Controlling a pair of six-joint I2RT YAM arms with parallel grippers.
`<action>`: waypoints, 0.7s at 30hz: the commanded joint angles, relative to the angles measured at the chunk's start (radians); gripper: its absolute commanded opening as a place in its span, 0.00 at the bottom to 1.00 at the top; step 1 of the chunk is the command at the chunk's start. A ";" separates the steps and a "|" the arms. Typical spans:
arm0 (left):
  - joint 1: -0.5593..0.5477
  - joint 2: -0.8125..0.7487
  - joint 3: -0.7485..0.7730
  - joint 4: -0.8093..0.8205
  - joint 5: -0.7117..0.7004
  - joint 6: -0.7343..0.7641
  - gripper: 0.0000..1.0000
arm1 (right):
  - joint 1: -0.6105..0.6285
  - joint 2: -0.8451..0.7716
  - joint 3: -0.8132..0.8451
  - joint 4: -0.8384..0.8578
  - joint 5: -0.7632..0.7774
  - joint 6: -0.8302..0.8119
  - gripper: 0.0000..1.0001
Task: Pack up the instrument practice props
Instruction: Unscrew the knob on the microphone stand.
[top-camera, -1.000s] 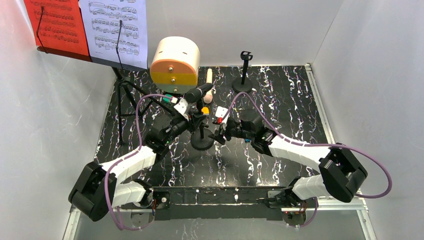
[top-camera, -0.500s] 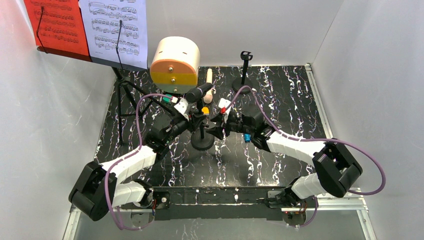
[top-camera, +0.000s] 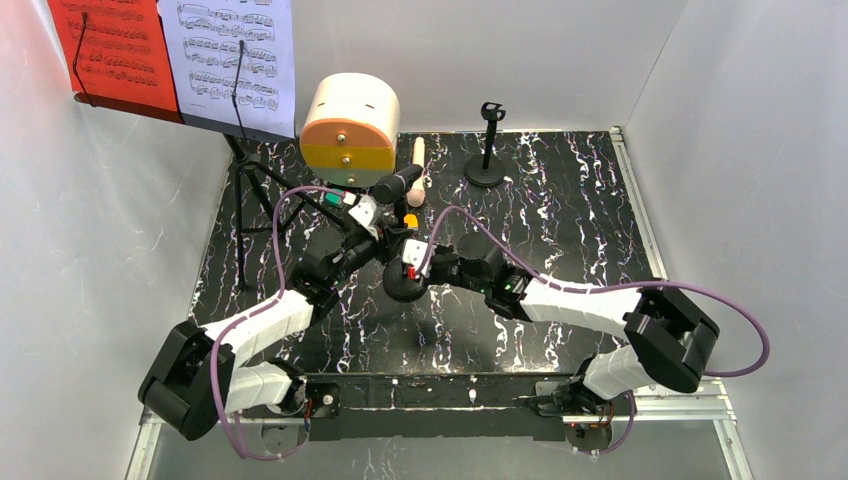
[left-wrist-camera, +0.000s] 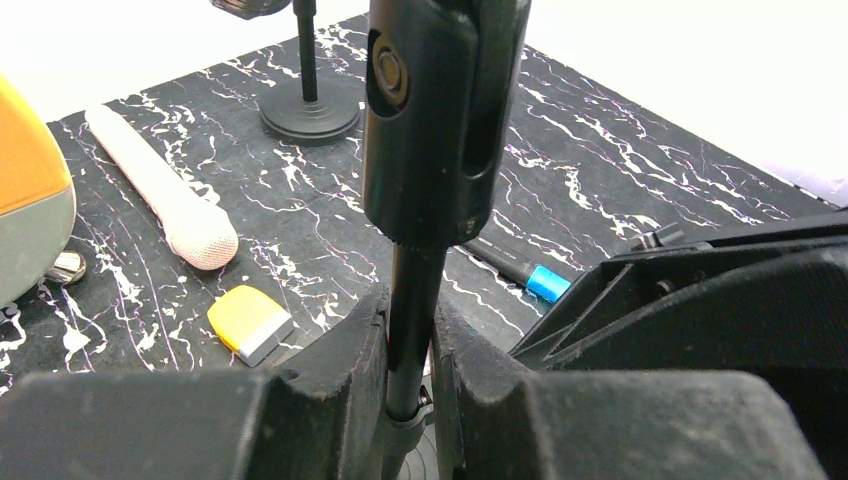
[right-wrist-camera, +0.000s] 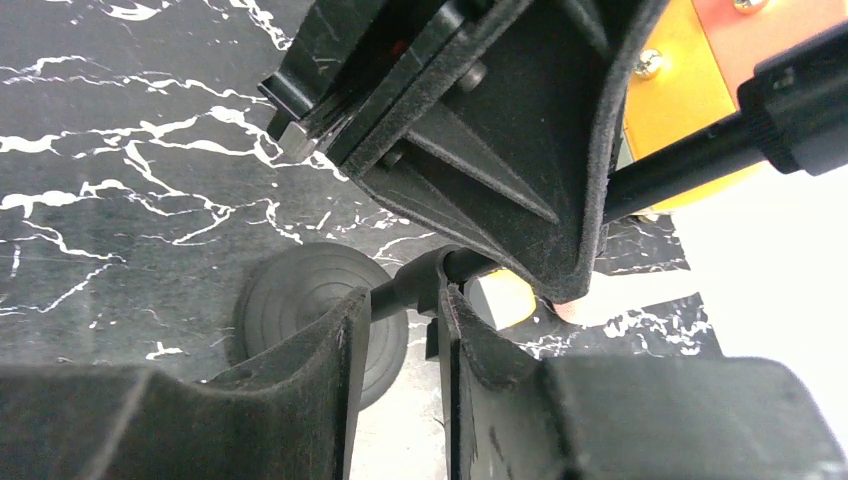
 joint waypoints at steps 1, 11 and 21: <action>-0.004 0.013 0.003 -0.093 0.014 -0.038 0.00 | 0.025 0.011 0.018 -0.007 0.151 -0.106 0.38; -0.004 0.011 0.003 -0.093 0.014 -0.038 0.00 | 0.059 0.031 0.010 -0.025 0.273 -0.188 0.31; -0.004 0.013 0.006 -0.094 0.010 -0.048 0.00 | 0.123 0.068 -0.005 0.002 0.347 -0.262 0.09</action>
